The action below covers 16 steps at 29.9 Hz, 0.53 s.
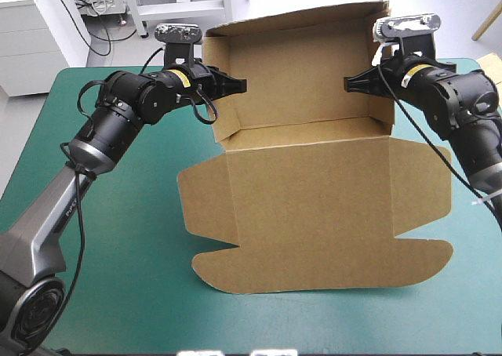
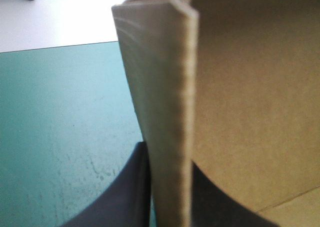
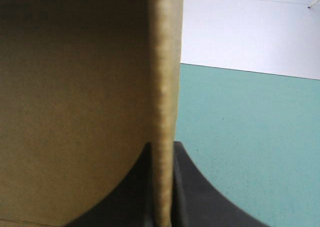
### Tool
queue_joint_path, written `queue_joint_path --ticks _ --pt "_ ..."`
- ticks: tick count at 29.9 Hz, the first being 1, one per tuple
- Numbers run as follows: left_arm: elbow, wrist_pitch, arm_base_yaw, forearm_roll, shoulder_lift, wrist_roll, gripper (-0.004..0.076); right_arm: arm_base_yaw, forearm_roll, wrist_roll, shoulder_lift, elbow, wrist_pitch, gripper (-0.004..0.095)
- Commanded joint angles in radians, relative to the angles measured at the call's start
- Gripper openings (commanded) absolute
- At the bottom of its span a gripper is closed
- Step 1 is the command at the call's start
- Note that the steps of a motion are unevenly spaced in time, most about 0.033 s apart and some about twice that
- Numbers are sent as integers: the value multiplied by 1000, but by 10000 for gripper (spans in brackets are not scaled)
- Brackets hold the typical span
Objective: Fold the box
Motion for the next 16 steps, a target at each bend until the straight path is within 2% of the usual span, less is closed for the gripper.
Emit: queue_joint_path --ticks 1,5,8,13,16 --pt "-37 -99 -36 -117 -41 21 -8 13 77 -30 -30 -27 0 1" --pt "-37 -27 -32 -111 -6 26 -8 13 77 -50 -24 -27 117 1" --pt "-37 68 -12 -127 29 68 -8 13 81 -50 -6 -27 205 -1" --pt "-37 203 6 -127 90 135 -8 13 101 -50 48 -25 260 -7" --pt "-37 219 6 -118 111 159 -8 13 137 -54 100 -25 275 -21"
